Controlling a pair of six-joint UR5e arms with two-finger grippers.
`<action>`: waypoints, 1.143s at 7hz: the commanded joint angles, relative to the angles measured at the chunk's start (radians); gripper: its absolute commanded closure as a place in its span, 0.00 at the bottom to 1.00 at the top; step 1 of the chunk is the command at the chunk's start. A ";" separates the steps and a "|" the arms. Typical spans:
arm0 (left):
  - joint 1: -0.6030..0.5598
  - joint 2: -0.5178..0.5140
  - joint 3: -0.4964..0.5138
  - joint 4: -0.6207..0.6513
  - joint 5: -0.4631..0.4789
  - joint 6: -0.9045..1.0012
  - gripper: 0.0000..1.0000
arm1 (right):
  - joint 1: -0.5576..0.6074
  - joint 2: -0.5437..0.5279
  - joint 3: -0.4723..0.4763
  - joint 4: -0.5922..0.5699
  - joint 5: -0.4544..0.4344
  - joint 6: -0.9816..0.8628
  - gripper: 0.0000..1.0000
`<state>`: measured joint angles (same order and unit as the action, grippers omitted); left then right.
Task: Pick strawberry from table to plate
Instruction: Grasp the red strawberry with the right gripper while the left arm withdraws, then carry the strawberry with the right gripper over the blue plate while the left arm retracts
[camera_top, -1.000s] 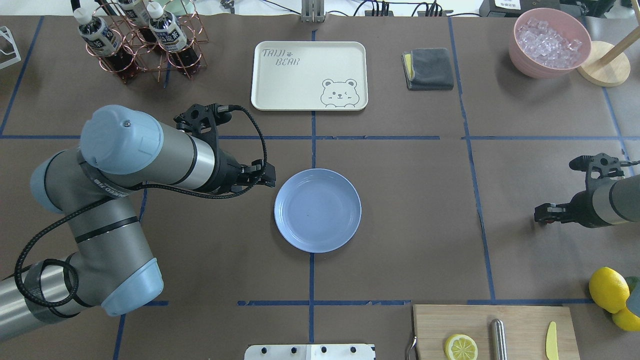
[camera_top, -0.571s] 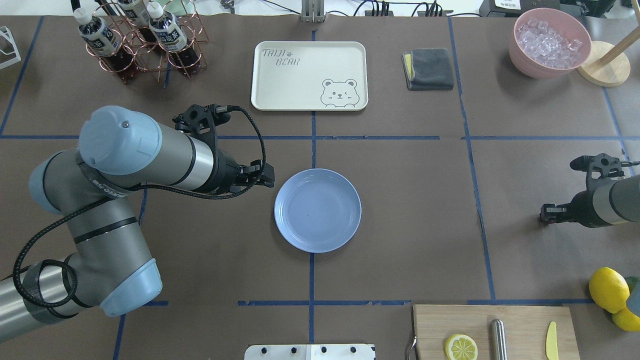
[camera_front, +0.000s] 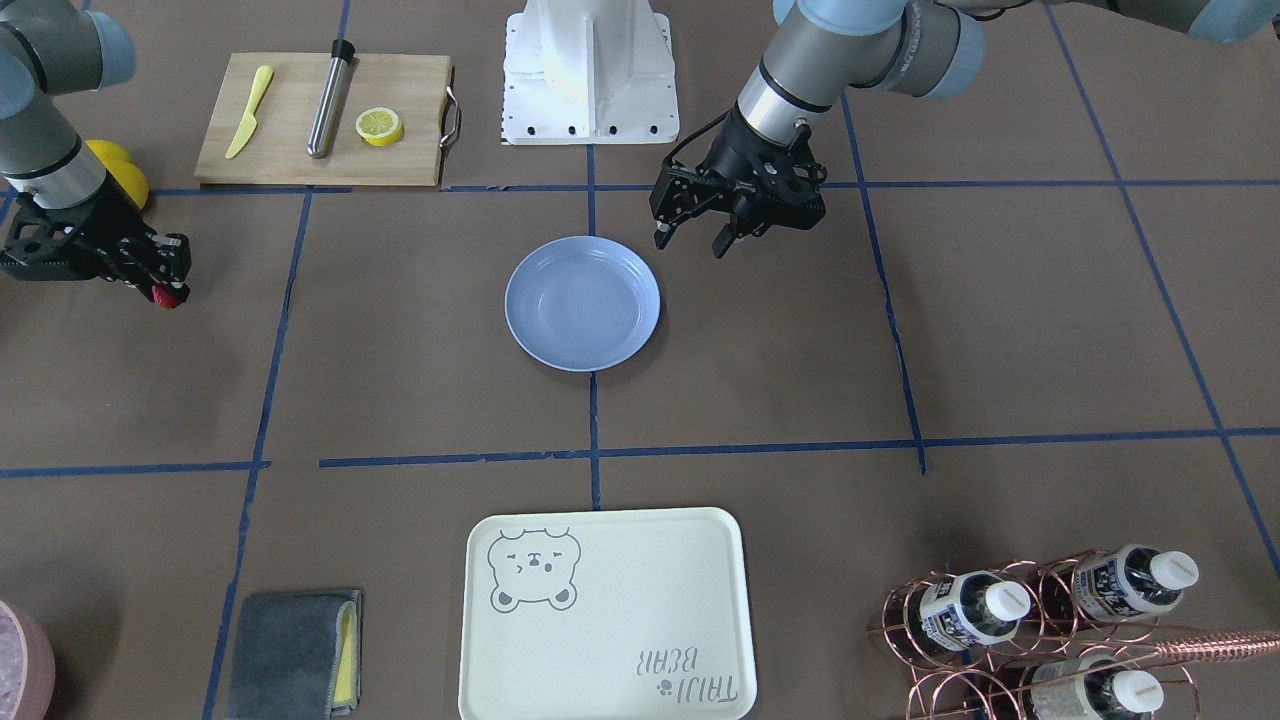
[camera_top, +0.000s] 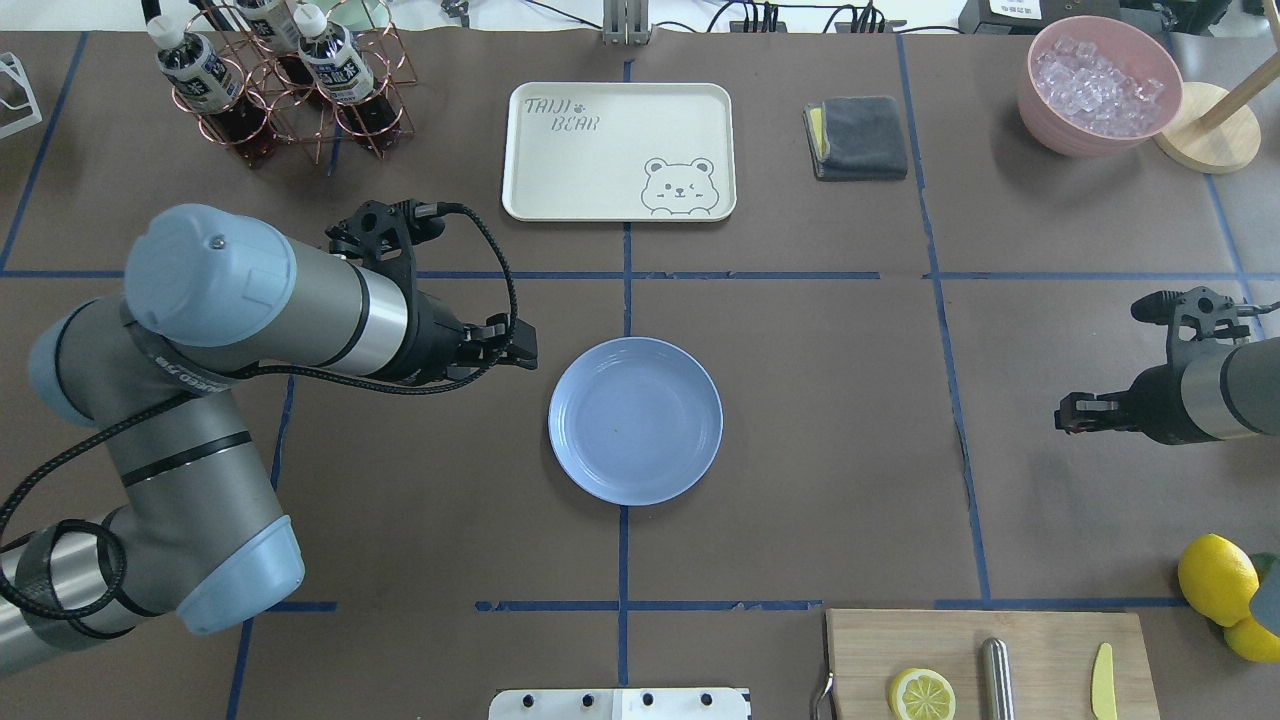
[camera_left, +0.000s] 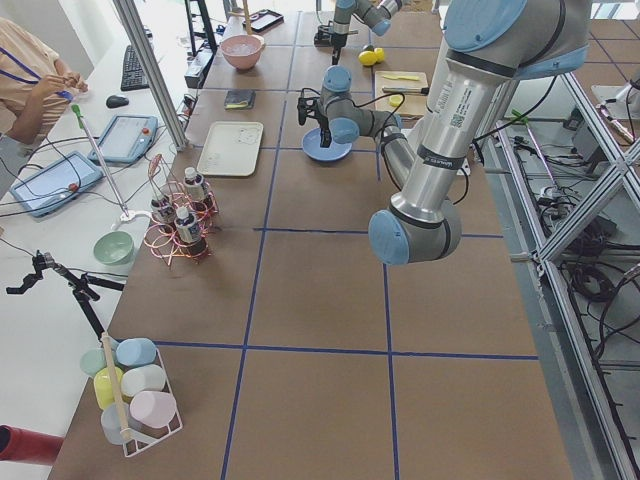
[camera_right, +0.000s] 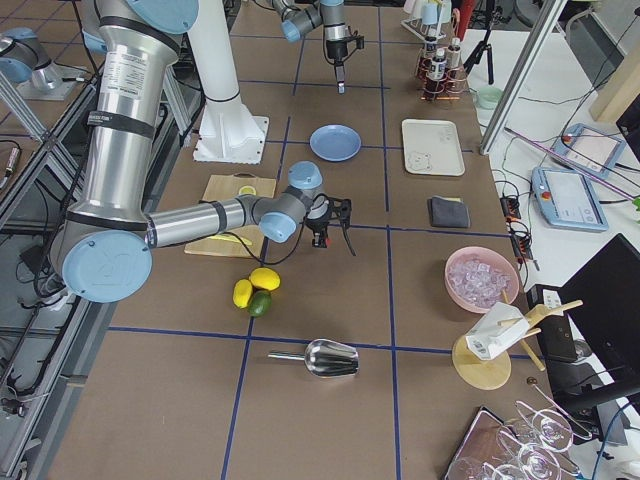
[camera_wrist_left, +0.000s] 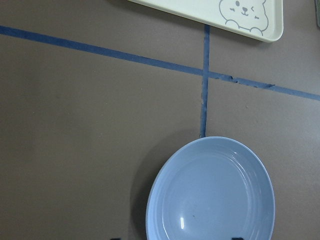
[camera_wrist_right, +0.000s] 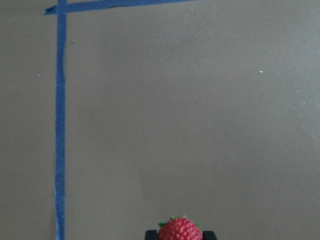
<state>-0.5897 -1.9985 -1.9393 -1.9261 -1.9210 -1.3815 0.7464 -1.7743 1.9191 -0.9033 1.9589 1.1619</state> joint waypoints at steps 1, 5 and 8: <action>-0.089 0.087 -0.050 -0.001 -0.006 0.159 0.22 | -0.024 0.146 0.029 -0.046 0.003 0.210 1.00; -0.350 0.298 -0.093 -0.008 -0.223 0.610 0.21 | -0.195 0.589 0.023 -0.404 -0.088 0.490 1.00; -0.525 0.452 -0.084 -0.008 -0.320 1.017 0.16 | -0.303 0.822 -0.134 -0.496 -0.213 0.591 1.00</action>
<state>-1.0465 -1.5964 -2.0350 -1.9342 -2.1921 -0.5223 0.4818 -1.0614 1.8764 -1.3809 1.7973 1.7005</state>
